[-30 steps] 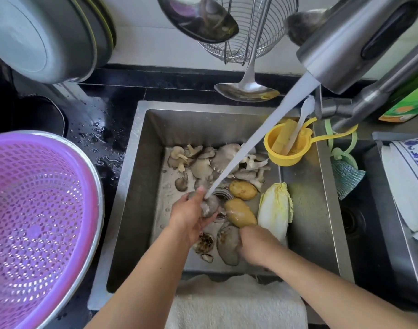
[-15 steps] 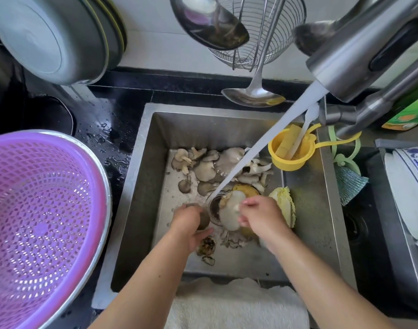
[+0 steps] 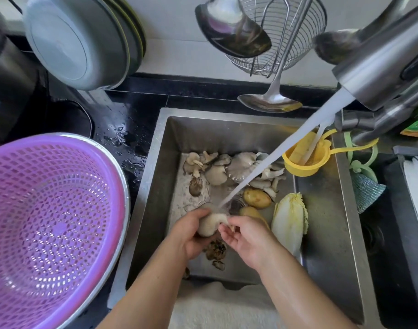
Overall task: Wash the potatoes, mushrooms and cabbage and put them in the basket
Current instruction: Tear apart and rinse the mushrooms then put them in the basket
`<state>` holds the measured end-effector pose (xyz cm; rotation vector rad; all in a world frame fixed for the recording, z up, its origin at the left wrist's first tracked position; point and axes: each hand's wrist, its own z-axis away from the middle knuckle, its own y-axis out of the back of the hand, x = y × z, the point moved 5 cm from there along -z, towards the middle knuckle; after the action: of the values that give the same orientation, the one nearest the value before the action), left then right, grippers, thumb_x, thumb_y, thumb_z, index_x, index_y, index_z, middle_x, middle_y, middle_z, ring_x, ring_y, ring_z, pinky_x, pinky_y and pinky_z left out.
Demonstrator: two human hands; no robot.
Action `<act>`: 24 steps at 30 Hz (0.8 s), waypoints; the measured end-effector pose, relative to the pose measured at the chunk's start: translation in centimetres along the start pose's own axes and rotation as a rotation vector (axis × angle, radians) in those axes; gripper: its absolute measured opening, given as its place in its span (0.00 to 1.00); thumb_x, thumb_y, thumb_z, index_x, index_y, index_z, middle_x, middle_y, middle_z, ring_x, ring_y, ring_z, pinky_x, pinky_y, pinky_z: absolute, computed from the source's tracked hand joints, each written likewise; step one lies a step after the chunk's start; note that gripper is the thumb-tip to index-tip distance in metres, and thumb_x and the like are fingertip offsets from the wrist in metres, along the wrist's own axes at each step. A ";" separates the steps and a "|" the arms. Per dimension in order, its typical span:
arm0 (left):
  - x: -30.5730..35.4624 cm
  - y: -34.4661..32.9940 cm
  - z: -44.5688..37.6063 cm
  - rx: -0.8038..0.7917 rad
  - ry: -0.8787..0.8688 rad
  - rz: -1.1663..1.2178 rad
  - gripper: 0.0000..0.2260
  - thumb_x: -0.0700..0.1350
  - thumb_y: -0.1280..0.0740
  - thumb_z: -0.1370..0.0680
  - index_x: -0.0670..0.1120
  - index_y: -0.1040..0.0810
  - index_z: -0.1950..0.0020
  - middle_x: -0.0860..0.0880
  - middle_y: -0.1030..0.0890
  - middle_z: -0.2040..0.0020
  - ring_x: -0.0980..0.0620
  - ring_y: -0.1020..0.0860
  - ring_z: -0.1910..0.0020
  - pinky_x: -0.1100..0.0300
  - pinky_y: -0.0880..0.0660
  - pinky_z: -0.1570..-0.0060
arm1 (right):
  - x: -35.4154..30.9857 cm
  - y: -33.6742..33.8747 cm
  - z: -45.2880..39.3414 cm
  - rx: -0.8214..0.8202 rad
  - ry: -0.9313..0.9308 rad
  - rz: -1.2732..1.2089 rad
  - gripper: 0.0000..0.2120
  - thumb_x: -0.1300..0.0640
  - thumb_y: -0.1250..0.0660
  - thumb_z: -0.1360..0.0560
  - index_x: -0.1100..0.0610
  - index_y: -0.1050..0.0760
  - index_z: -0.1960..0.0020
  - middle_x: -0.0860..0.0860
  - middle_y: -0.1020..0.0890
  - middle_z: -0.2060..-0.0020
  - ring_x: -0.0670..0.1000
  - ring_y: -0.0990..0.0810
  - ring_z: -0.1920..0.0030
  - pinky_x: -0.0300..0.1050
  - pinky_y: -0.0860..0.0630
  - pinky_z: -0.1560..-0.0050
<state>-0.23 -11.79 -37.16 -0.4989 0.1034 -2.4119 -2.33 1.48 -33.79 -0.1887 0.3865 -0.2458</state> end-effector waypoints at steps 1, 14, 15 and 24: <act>-0.1 -0.2 0.1 -0.009 -0.007 0.011 0.11 0.39 0.34 0.17 0.38 0.21 0.36 0.37 0.13 0.51 0.42 0.15 0.55 0.50 0.17 0.61 | 0.1 0.4 -0.1 0.007 -0.007 0.026 0.05 0.68 0.37 0.18 0.66 0.23 0.48 0.58 0.20 0.63 0.52 0.19 0.64 0.43 0.20 0.62; 1.1 -2.4 1.4 0.057 -0.234 0.223 0.15 0.52 0.38 0.14 0.43 0.18 0.41 0.39 0.13 0.46 0.41 0.15 0.50 0.47 0.19 0.49 | -1.8 -0.2 -2.7 0.125 0.145 0.187 0.08 0.62 0.29 0.21 0.58 0.20 0.43 0.56 0.15 0.49 0.54 0.16 0.51 0.45 0.19 0.63; 1.3 -1.4 1.6 0.140 -0.249 0.250 0.12 0.49 0.39 0.13 0.45 0.19 0.40 0.40 0.15 0.44 0.41 0.16 0.50 0.47 0.20 0.49 | -1.7 -0.9 -3.2 0.138 0.115 0.160 0.08 0.63 0.29 0.21 0.59 0.20 0.42 0.56 0.16 0.48 0.54 0.17 0.51 0.46 0.20 0.64; 1.6 3.1 1.5 0.222 -0.306 0.239 0.20 0.35 0.36 0.17 0.44 0.29 0.25 0.39 0.21 0.32 0.43 0.18 0.47 0.56 0.18 0.65 | -2.3 -5.2 -4.5 0.060 0.086 0.082 0.05 0.60 0.30 0.21 0.53 0.26 0.50 0.55 0.21 0.50 0.55 0.22 0.48 0.55 0.20 0.47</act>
<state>1.05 -15.15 -35.83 -0.7015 -0.2238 -2.0580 -7.21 -3.47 -35.85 -0.1031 0.4702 -0.1850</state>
